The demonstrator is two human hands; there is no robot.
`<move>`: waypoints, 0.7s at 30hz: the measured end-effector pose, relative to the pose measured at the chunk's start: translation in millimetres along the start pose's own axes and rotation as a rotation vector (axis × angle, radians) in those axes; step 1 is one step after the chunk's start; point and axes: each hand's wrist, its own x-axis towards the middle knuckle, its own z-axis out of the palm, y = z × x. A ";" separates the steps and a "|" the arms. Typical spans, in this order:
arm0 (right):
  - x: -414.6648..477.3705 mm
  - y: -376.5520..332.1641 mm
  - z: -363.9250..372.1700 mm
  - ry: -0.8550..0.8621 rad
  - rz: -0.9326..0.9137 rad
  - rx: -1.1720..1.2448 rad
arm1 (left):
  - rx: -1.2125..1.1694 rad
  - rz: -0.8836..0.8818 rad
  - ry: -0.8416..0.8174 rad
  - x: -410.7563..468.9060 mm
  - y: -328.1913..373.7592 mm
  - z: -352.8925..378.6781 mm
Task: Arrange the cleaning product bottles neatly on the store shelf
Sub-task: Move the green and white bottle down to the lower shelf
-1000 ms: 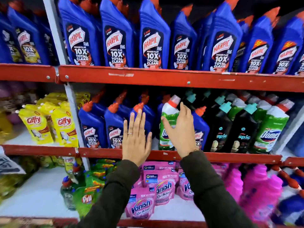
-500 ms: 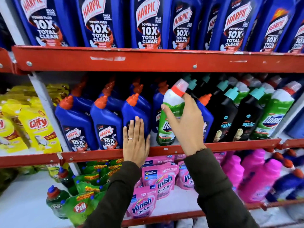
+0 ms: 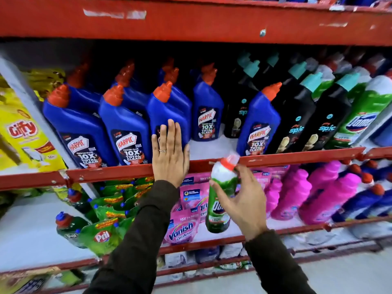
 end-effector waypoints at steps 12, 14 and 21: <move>-56.1 83.6 65.0 -0.247 0.202 -0.025 | 0.017 -0.015 -0.023 0.1 0.6 -2.1; -53.7 84.9 62.6 -0.232 0.203 -0.029 | 0.016 -0.017 -0.023 -0.2 0.7 -1.7; -56.7 84.0 54.8 -0.257 0.225 -0.035 | 0.014 -0.018 -0.020 -0.3 0.7 -1.8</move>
